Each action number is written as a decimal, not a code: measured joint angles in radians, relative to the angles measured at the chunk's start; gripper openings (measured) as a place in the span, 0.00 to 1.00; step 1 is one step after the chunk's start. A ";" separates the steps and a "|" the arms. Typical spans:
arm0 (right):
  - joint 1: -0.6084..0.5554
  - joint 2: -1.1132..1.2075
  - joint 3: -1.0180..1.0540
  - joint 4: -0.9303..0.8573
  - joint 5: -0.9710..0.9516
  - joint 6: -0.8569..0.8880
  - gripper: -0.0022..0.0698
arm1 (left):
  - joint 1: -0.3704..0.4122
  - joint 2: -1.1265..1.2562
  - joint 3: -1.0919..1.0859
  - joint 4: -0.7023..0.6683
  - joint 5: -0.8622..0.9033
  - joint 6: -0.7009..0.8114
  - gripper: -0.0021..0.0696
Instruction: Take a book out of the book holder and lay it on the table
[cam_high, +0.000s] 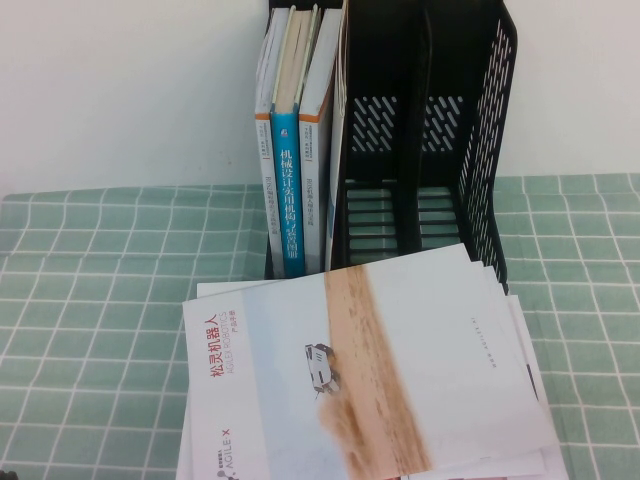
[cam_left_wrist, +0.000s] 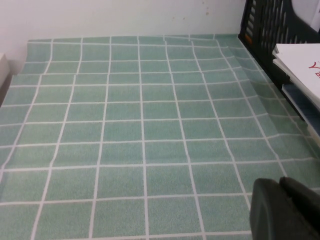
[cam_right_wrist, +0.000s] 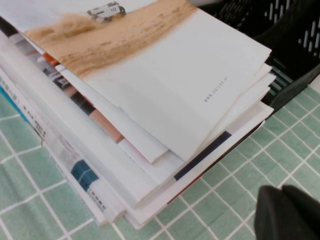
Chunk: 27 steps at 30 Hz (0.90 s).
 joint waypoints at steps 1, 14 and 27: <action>0.000 0.000 0.000 0.000 0.000 0.000 0.03 | 0.000 0.000 0.000 0.000 0.000 0.000 0.03; 0.000 -0.002 0.000 -0.002 -0.033 0.074 0.03 | 0.000 0.000 0.000 0.000 0.000 -0.002 0.03; -0.397 -0.008 0.000 0.079 -0.158 0.088 0.03 | 0.000 0.000 0.000 0.000 0.000 -0.002 0.03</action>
